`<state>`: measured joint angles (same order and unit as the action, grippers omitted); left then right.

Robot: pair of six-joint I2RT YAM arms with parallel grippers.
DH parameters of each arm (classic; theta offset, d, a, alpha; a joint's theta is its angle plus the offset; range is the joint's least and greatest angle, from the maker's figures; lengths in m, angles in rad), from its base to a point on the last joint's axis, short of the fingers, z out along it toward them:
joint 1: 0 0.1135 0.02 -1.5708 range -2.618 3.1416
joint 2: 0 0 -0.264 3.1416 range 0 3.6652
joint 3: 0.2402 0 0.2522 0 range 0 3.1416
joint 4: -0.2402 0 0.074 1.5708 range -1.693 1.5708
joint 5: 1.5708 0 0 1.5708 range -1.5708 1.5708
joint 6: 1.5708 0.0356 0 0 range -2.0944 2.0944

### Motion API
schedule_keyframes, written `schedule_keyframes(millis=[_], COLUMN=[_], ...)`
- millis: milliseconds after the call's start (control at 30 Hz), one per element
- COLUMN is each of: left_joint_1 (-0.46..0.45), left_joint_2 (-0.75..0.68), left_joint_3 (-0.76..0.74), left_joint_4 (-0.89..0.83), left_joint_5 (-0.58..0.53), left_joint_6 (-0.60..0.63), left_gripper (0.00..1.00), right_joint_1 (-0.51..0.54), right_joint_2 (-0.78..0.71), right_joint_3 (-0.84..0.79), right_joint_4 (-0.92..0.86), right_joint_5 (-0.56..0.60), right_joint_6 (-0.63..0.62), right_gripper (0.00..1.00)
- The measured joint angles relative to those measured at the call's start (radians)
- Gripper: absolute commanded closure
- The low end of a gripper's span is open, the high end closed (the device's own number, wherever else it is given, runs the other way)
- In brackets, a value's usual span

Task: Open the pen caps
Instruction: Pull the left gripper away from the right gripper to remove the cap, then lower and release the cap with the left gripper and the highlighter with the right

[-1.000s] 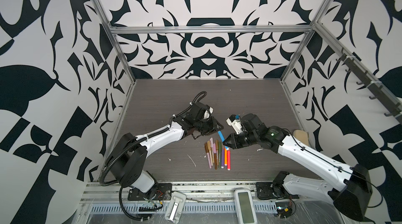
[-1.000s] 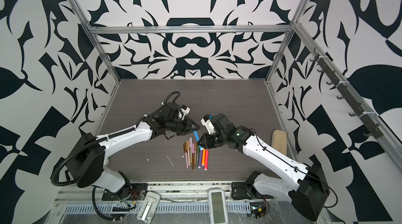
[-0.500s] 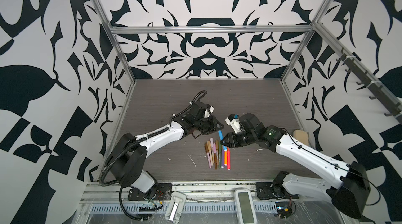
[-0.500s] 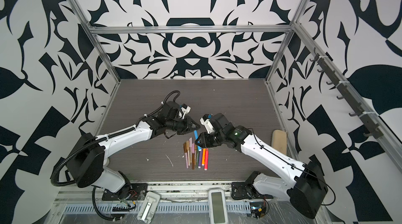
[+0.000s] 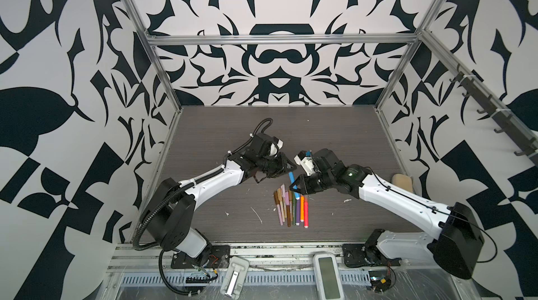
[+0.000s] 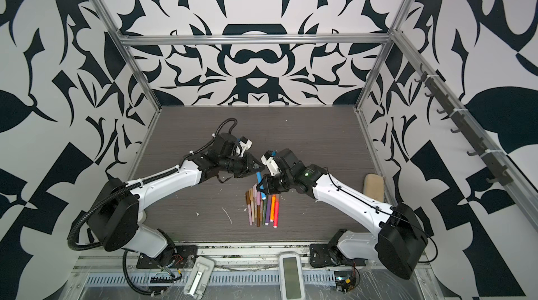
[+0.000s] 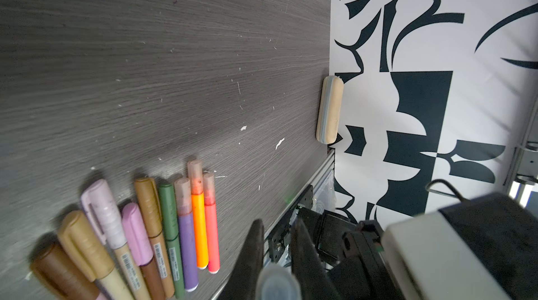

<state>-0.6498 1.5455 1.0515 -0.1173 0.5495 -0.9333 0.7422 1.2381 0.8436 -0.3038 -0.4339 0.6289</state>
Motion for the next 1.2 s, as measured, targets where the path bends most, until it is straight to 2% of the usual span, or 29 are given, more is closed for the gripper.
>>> schedule_keyframes(millis=[33,100,167,233,300,433,533,600,700,867,967,1200], left_joint_1=[0.037,0.121,0.233,0.307,0.324,0.274,0.236,0.213,0.185,0.163,0.163,0.168], left_joint_2=[0.018,0.068,0.135,0.195,0.235,0.326,0.416,0.464,0.521,0.597,0.637,0.708], left_joint_3=[0.042,0.149,0.282,0.386,0.434,0.48,0.525,0.544,0.581,0.665,0.697,0.751], left_joint_4=[-0.039,-0.077,-0.094,-0.109,-0.121,-0.243,-0.366,-0.45,-0.558,-0.678,-0.708,-0.748], left_joint_5=[0.041,0.027,-0.02,-0.06,-0.084,-0.135,-0.21,-0.266,-0.349,-0.423,-0.443,-0.447], left_joint_6=[0.017,0.056,0.099,0.132,0.156,0.235,0.311,0.357,0.415,0.487,0.515,0.529], left_gripper=[1.0,1.0,1.0,1.0,1.0,1.0,1.0,1.0,1.0,1.0,1.0,1.0], right_joint_1=[0.006,0.027,0.067,0.09,0.085,0.006,-0.154,-0.262,-0.356,-0.372,-0.372,-0.372], right_joint_2=[-0.014,-0.069,-0.153,-0.214,-0.257,-0.274,-0.182,-0.074,0.13,0.474,0.605,0.719], right_joint_3=[-0.025,-0.094,-0.206,-0.274,-0.285,-0.211,-0.108,-0.032,0.102,0.352,0.439,0.486], right_joint_4=[0.076,0.112,0.072,0.005,-0.06,-0.155,-0.188,-0.195,-0.208,-0.216,-0.216,-0.233], right_joint_5=[0.016,0.029,0.039,0.051,0.081,0.132,0.14,0.146,0.2,0.327,0.385,0.45], right_joint_6=[0.015,0.06,0.108,0.135,0.142,0.093,0.017,-0.038,-0.125,-0.256,-0.297,-0.328], right_gripper=[1.0,1.0,1.0,1.0,1.0,1.0,1.0,1.0,1.0,1.0,1.0,1.0])
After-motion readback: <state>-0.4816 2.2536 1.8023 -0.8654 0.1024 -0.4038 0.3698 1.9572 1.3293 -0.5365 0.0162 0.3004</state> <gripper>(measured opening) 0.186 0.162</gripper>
